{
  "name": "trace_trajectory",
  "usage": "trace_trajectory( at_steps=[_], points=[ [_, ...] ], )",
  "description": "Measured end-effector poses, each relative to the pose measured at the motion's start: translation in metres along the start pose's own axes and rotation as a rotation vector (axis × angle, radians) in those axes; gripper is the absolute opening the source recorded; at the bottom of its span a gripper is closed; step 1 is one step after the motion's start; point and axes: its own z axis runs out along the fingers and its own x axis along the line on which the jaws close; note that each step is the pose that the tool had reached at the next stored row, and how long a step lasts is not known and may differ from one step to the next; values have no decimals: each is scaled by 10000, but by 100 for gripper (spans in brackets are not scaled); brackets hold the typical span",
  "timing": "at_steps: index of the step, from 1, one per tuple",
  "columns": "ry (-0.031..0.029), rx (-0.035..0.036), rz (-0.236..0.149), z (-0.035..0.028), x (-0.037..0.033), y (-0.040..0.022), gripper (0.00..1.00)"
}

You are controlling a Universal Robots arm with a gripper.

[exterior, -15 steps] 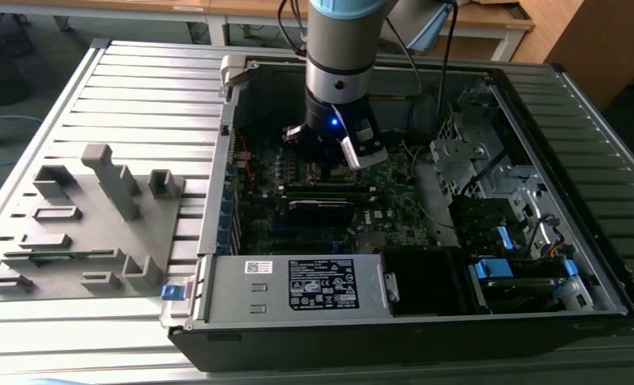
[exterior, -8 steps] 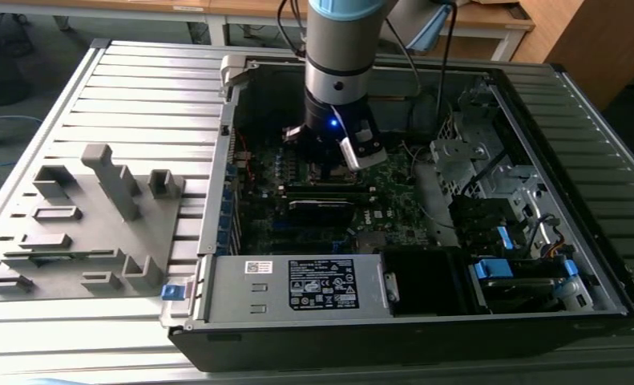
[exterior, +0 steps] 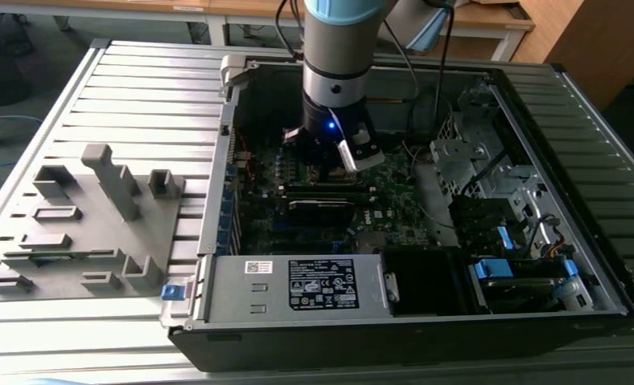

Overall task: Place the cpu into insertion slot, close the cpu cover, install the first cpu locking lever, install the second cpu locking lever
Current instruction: 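Install the second cpu locking lever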

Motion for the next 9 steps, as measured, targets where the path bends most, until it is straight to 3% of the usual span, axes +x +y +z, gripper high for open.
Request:
trace_trajectory(
  at_steps=[9],
  points=[
    [0,0,0,19,28,-4,11]
  ],
)
